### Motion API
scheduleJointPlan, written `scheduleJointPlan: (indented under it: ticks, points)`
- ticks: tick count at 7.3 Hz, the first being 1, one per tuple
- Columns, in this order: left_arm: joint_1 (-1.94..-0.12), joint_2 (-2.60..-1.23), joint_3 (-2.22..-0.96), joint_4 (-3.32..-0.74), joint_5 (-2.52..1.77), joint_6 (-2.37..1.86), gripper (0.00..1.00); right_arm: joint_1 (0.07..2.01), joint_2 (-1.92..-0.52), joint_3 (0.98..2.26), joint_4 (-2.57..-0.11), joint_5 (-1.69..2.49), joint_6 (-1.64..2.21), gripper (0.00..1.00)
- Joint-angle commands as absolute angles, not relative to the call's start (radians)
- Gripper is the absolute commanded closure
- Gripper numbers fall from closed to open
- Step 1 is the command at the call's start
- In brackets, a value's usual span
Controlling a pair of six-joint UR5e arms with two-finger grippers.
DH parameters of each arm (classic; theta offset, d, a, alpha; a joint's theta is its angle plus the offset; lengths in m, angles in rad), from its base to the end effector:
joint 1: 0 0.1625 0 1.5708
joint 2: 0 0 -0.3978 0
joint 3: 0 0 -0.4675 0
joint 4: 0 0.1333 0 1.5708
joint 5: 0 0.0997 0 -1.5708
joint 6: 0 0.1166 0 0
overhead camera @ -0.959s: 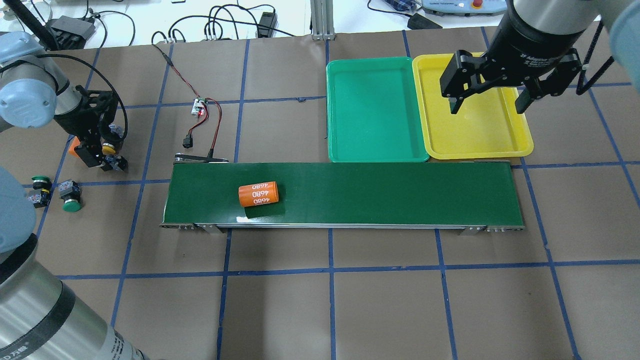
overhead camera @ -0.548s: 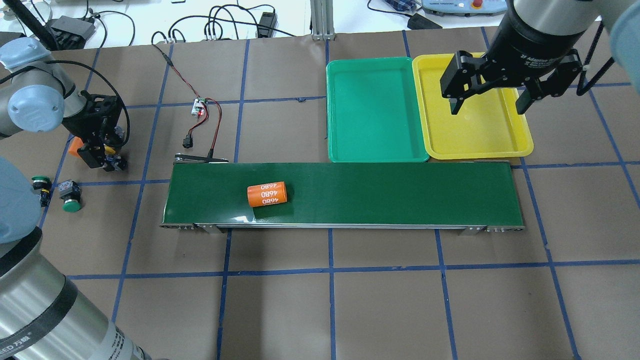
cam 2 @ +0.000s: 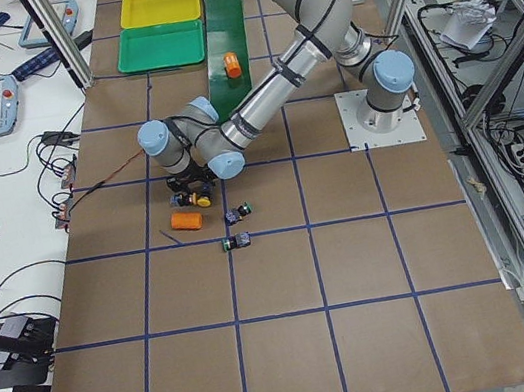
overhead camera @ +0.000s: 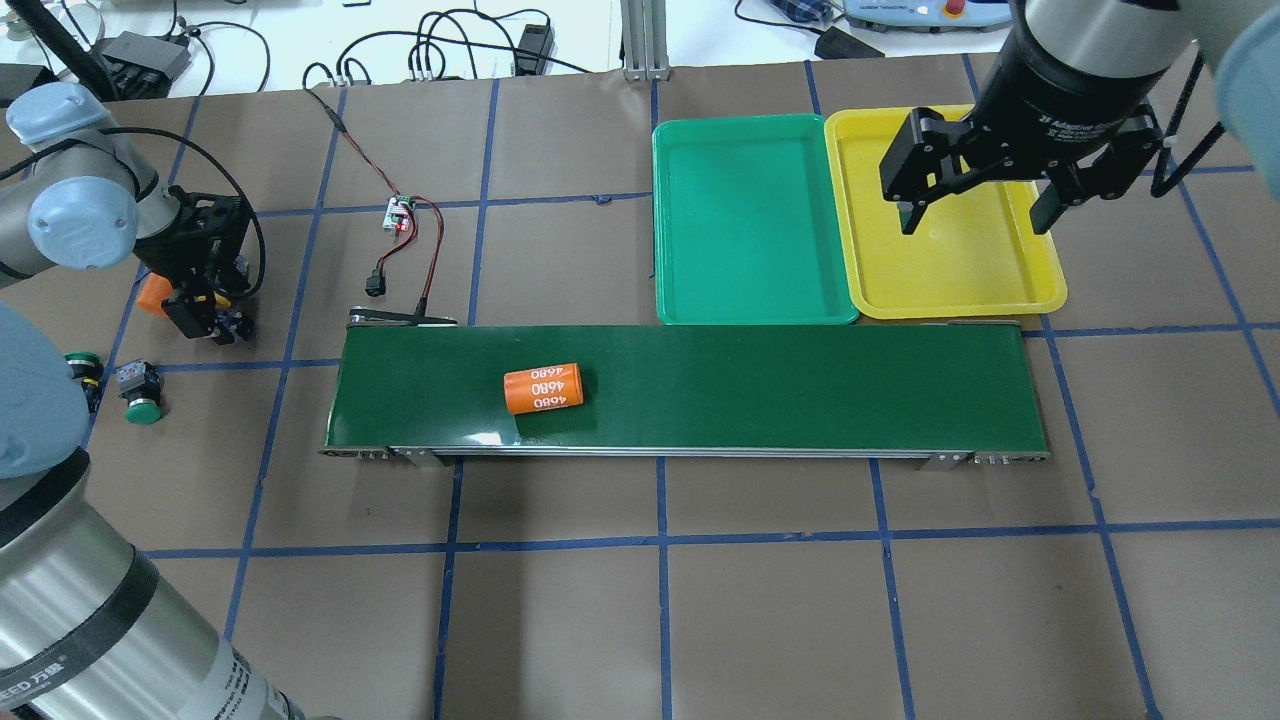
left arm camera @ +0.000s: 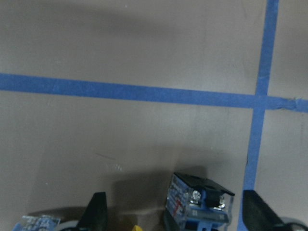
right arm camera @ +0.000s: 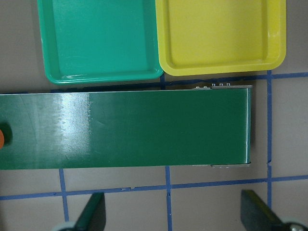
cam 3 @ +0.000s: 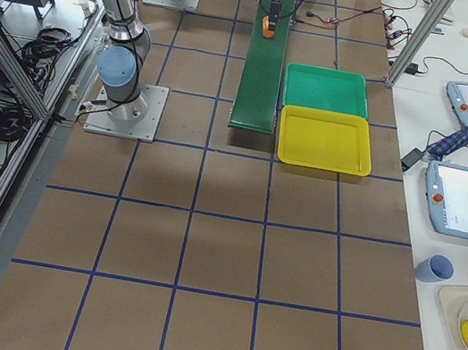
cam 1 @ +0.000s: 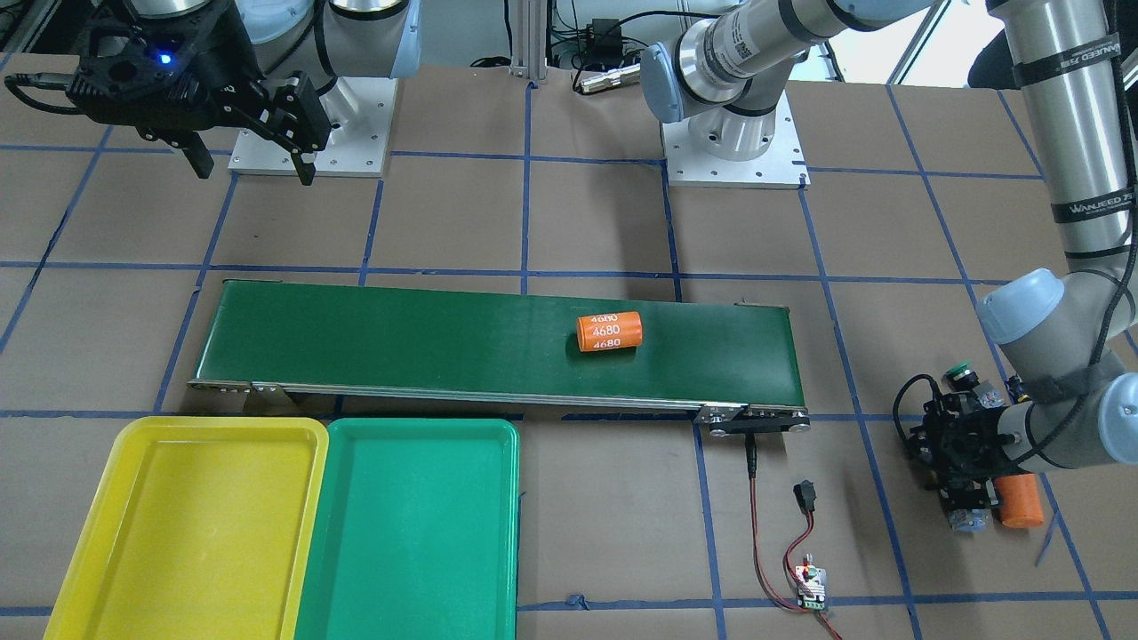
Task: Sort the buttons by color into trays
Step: 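Move the left gripper to the yellow-capped button and grasp it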
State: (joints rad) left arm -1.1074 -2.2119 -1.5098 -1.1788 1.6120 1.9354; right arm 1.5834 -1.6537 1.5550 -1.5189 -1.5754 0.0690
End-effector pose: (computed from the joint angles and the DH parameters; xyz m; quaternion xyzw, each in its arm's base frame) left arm 0.2002 -0.6882 0.0920 -0.6697 -0.7364 -0.0532 0.0801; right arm 0.1395 -0.5356 0.4932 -0.0282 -0.9993 0.0235 0.0013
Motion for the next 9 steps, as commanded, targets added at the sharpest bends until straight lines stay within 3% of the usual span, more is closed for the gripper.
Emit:
scheduleJointPlan:
  ticks: [1,9]
  points:
    - [-1.104,-2.212,-1.511,-1.177,1.608,1.979,0.98,1.582,-1.654,1.555,-1.517,-1.577,0.069,0.0]
    - [-1.117,-2.154,-1.513,-1.262,1.586,1.913,1.0,1.58,-1.652,1.555,-1.516,-1.577,0.069,0.0]
